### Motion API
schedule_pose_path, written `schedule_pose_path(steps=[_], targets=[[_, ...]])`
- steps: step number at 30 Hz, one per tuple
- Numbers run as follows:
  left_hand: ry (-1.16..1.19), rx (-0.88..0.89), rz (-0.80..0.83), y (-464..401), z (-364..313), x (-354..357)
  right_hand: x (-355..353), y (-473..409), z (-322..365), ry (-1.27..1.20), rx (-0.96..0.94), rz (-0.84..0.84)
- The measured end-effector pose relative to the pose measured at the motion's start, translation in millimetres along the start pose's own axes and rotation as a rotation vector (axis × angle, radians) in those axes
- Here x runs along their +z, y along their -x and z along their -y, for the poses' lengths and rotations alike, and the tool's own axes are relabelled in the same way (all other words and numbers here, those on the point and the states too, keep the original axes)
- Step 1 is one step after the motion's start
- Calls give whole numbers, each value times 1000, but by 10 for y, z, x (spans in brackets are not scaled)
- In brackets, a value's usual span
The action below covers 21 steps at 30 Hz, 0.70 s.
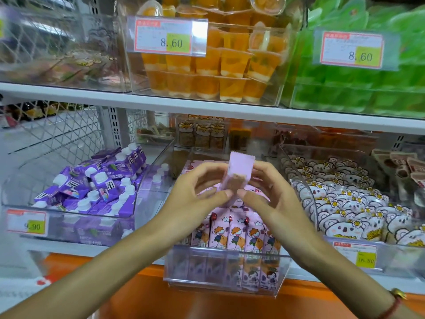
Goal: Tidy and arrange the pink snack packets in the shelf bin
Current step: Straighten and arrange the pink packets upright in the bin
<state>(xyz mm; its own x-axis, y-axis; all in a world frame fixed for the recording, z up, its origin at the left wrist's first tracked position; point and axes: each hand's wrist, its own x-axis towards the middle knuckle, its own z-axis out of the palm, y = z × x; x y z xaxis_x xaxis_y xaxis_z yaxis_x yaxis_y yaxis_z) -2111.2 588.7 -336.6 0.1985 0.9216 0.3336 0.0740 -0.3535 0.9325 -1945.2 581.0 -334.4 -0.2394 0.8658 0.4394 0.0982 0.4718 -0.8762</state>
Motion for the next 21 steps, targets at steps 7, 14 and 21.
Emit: schedule_pose_path(steps=[7,14,21], targets=[[-16,60,-22,1,25,25,12,19,-4,74,-66,1],[202,-61,-185,-14,50,58,70,45,-41,191,-89,-28],[225,-90,-261,18,27,64,30,22,-26,86,-42,-105]])
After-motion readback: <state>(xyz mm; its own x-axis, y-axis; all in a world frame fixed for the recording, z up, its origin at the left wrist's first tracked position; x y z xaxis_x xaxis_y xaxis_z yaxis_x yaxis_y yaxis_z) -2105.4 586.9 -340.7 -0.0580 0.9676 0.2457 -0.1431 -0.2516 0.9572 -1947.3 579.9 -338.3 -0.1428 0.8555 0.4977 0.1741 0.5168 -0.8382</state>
